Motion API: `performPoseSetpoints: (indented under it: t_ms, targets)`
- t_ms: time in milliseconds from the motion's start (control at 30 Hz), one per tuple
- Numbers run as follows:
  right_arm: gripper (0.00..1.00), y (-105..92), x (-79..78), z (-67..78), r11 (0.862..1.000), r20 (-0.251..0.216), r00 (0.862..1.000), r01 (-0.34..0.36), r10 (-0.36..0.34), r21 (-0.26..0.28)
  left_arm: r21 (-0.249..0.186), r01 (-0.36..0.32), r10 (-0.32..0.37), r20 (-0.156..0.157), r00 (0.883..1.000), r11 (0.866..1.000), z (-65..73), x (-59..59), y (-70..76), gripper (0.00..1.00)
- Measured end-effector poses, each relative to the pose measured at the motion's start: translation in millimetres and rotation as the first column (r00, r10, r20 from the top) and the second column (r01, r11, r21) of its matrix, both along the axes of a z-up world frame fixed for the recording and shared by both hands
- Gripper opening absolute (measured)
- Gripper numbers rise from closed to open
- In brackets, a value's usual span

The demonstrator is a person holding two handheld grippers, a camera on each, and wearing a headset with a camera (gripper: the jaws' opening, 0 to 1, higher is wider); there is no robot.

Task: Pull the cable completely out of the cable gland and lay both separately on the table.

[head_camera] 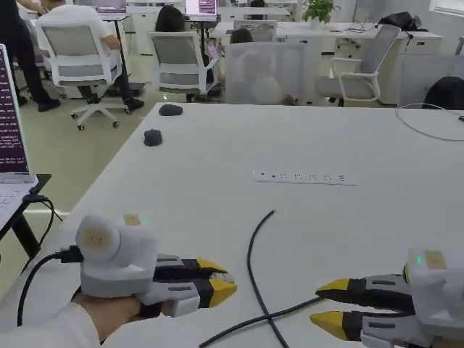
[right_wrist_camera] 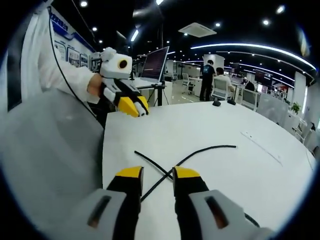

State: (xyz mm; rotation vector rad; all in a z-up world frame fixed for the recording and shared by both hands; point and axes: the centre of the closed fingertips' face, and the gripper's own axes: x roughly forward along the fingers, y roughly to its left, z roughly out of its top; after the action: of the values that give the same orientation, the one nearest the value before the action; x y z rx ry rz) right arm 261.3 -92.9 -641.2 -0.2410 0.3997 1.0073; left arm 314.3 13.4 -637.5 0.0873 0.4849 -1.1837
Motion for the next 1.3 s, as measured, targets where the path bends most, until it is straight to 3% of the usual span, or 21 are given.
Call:
performPoseSetpoints:
  t_ms: [133,267,400,467,533,633,733,833,1100,1167,1267,1300]
  targets:
    - [0.27,-14.6,-15.1,5.5,0.999,0.014,0.999,0.032,-0.032,-0.027,0.031,0.01,-0.009,-0.014,1.0,0.999,-25.1,8.0,-4.5,0.16]
    - [0.31,-29.8,-23.7,15.6,0.995,0.016,0.994,0.104,-0.104,-0.003,0.058,-0.015,0.017,-0.043,0.999,0.998,-51.5,18.2,-4.5,0.16]
    - [0.32,-46.9,-32.1,24.2,0.979,0.016,0.979,0.202,-0.203,0.04,0.082,-0.051,0.057,-0.075,0.996,0.995,-81.0,28.5,-2.2,0.16]
    - [0.32,-53.8,-37.3,23.4,0.971,0.007,0.972,0.234,-0.235,0.048,0.114,-0.064,0.075,-0.09,0.993,0.991,-96.4,31.0,1.4,0.16]
    - [0.32,-62.9,-40.7,19.4,0.96,-0.005,0.962,0.275,-0.275,0.047,0.118,-0.083,0.096,-0.104,0.99,0.99,-104.8,32.6,2.9,0.16]
    - [0.31,-75.1,-47.5,13.0,0.942,-0.038,0.943,0.332,-0.33,0.058,0.119,-0.087,0.098,-0.089,0.991,0.989,-109.8,32.5,2.1,0.17]
    - [0.31,-81.3,-53.0,8.7,0.935,-0.049,0.936,0.351,-0.349,0.05,0.129,-0.09,0.099,-0.065,0.993,0.988,-114.4,33.9,2.6,0.17]
    - [0.31,-85.3,-55.2,7.9,0.928,-0.055,0.929,0.369,-0.366,0.05,0.127,-0.104,0.112,-0.062,0.992,0.986,-116.9,35.9,3.0,0.17]
    - [0.31,-84.4,-52.8,4.0,0.924,-0.065,0.925,0.379,-0.375,0.054,0.131,-0.125,0.132,-0.047,0.99,0.983,-117.4,37.2,5.9,0.17]
    - [0.32,-81.9,-51.5,2.8,0.925,-0.07,0.925,0.377,-0.373,0.054,0.135,-0.125,0.132,-0.047,0.99,0.983,-115.4,36.0,10.3,0.17]
    - [0.37,-81.8,-48.6,-0.6,0.919,-0.089,0.919,0.39,-0.385,0.053,0.111,-0.151,0.159,-0.069,0.985,0.982,-104.7,37.7,16.3,0.19]
    - [0.39,-81.2,-47.8,-1.1,0.919,-0.091,0.918,0.391,-0.386,0.052,0.102,-0.15,0.157,-0.063,0.986,0.983,-99.2,37.4,18.4,0.2]
